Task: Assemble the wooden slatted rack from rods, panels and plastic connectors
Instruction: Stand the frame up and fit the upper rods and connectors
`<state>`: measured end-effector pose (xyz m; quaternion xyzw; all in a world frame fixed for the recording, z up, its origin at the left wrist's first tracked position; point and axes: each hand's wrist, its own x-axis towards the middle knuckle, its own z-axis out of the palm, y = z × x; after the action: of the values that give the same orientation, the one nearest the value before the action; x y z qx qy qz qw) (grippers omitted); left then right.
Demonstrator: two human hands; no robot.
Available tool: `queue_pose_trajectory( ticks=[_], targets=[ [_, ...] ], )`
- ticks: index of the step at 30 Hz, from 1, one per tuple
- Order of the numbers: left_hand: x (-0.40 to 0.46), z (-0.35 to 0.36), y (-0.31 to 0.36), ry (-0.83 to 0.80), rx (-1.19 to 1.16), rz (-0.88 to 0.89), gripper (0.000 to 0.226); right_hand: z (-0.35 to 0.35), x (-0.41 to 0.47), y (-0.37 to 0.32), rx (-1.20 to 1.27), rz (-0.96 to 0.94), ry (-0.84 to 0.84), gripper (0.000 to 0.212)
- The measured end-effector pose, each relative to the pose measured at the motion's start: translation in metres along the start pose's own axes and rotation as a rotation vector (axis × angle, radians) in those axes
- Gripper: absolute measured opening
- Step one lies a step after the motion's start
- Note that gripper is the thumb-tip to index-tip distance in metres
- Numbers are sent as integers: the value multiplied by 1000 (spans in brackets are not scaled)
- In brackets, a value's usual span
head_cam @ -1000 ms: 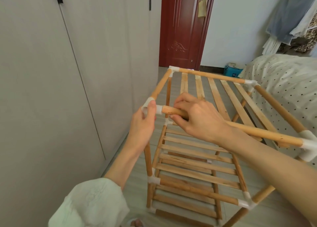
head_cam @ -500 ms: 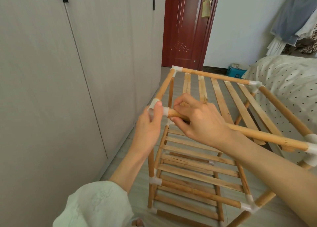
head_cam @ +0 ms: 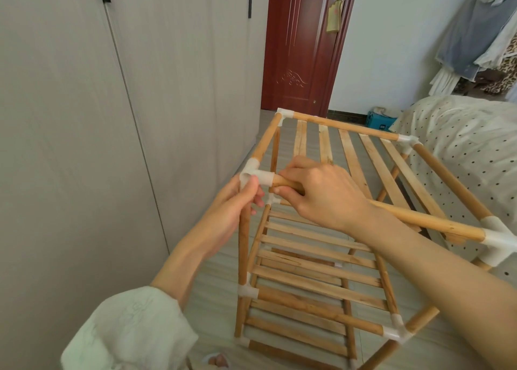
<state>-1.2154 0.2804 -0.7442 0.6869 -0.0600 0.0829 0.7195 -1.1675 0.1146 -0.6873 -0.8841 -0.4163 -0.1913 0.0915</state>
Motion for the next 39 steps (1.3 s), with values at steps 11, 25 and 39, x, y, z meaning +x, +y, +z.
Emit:
queue_pose_trajectory(
  ticks=[11,25,39],
  targets=[
    [-11,-19,-8,6,134,7,25,4,24,-24,105,1,-100,44],
    [-15,-33,-5,9,32,-36,35,16,16,-24,165,-79,-121,53],
    [50,3,39,263,111,210,31,1,-23,16,-43,-55,14,47]
  ],
)
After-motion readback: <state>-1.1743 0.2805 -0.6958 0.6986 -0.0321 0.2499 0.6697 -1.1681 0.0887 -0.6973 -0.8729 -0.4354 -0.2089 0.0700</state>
